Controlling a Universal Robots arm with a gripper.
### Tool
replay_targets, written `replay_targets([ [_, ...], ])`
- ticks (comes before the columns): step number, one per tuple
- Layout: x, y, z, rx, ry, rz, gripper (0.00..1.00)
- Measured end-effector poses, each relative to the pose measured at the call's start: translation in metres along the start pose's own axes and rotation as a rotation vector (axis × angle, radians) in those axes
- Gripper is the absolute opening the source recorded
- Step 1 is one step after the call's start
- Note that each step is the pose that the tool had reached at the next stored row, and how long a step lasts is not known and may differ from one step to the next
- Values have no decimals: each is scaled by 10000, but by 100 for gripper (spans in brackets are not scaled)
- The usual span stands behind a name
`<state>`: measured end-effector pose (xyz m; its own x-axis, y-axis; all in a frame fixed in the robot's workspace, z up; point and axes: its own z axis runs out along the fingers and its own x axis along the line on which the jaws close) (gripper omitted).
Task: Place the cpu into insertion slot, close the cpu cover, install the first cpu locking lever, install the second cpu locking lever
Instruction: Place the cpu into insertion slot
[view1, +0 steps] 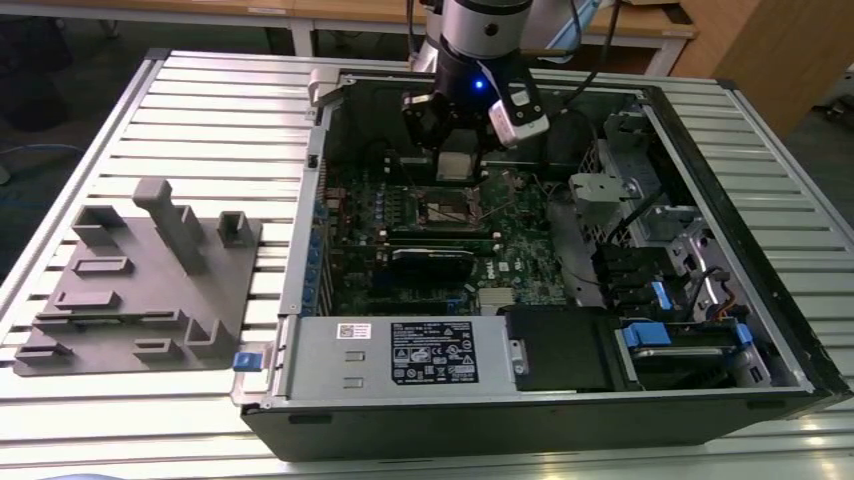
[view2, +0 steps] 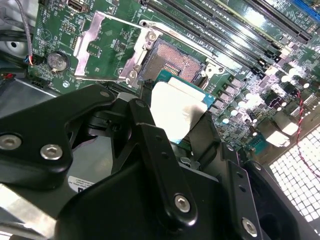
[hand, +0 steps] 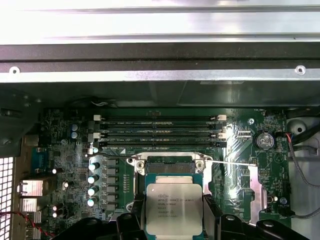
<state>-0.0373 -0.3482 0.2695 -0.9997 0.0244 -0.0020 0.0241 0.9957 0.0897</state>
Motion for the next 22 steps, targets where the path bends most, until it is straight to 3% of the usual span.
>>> replay_targets([
  [5, 1, -3, 33, -1, -2, 0, 54],
  [15, 1, -3, 36, 1, -4, 31, 54],
  [18, 1, -4, 39, 3, -24, 254, 54],
  [22, 1, -4, 44, 5, -78, 849, 54],
])
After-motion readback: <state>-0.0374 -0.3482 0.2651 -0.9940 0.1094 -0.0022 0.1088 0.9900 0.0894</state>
